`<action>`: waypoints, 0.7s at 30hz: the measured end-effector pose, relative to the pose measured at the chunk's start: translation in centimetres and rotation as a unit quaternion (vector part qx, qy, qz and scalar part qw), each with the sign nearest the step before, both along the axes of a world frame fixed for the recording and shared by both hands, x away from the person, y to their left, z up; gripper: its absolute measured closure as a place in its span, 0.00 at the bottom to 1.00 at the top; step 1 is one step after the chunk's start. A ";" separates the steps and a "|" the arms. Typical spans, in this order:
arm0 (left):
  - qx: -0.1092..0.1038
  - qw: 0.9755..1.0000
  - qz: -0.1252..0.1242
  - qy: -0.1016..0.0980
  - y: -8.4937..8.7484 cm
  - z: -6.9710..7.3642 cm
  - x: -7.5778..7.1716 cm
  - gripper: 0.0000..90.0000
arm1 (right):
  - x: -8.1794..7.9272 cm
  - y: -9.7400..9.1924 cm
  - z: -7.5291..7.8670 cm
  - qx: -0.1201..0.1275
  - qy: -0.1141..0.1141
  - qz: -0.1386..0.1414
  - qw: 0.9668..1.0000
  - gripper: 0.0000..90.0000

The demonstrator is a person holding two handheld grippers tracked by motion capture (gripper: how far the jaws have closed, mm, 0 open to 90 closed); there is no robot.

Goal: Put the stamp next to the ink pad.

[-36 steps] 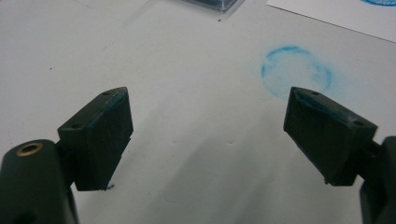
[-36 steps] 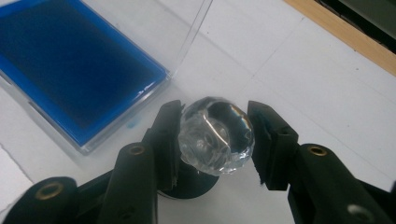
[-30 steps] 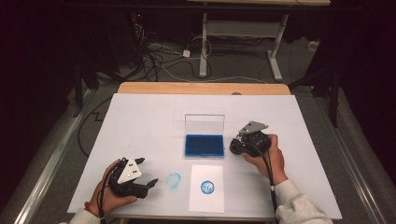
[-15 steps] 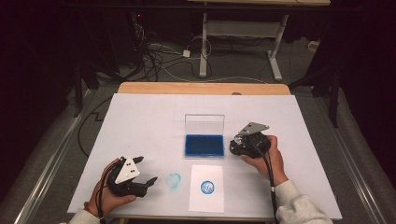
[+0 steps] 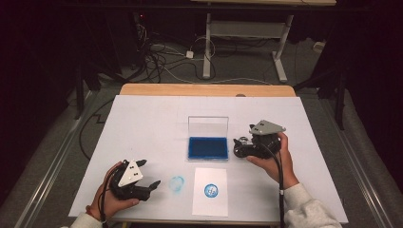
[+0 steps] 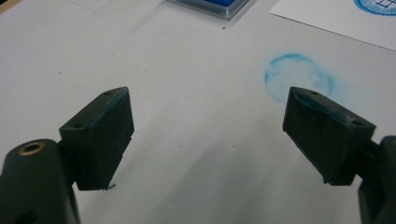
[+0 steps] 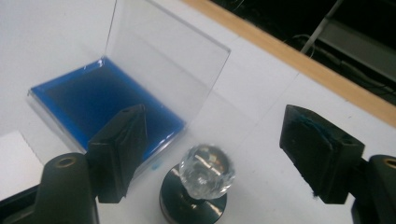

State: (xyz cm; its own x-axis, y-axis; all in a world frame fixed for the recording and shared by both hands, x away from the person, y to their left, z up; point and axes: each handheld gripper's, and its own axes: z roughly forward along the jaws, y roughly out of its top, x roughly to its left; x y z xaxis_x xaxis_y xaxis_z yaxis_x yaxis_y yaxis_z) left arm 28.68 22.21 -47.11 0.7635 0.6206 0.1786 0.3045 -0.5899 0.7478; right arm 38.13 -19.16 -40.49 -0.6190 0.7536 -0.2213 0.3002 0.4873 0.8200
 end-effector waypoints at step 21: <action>-0.003 1.000 0.001 -0.001 0.1 0.1 0.0 0.18 | -3.5 -0.4 2.9 0.015 -0.071 0.005 0.997 0.20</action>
